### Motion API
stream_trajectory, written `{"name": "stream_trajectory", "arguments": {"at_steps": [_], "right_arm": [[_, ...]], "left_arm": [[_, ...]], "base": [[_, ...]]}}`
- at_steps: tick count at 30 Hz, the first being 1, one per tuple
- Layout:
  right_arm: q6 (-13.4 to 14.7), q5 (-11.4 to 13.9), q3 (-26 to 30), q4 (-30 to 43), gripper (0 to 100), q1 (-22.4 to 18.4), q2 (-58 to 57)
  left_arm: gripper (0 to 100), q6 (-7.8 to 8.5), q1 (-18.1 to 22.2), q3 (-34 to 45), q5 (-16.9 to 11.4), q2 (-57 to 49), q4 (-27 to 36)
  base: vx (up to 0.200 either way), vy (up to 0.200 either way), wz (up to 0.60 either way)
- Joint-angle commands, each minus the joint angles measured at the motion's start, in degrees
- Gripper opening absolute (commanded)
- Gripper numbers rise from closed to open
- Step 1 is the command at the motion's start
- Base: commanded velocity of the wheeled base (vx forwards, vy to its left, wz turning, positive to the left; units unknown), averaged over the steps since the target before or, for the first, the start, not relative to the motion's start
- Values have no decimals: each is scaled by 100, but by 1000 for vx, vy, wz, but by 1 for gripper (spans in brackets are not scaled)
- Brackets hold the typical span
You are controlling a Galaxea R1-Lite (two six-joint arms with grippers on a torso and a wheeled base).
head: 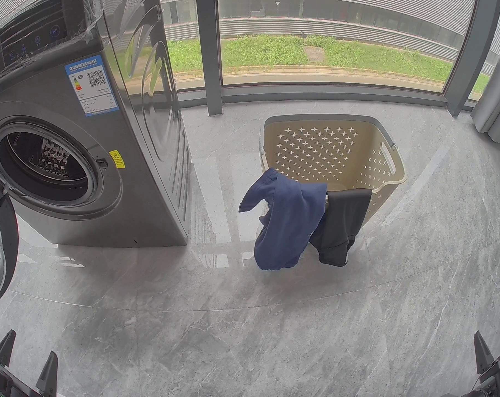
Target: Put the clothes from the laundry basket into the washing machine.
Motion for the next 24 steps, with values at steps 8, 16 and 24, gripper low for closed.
{"name": "stream_trajectory", "arguments": {"at_steps": [8,16,24], "right_arm": [[-4,6,101,-3,100,22,-93],[-4,-12,101,-3,100,-4,-93],[5,-3,101,-3,100,22,-93]], "left_arm": [[100,-8,-5,101,3,-75,-5],[100,-17,-5,101,3,-75,3],[100,-8,-5,101,11,-75,-5]], "base": [[0,-175,0],[0,0,0],[0,-25,225]]}}
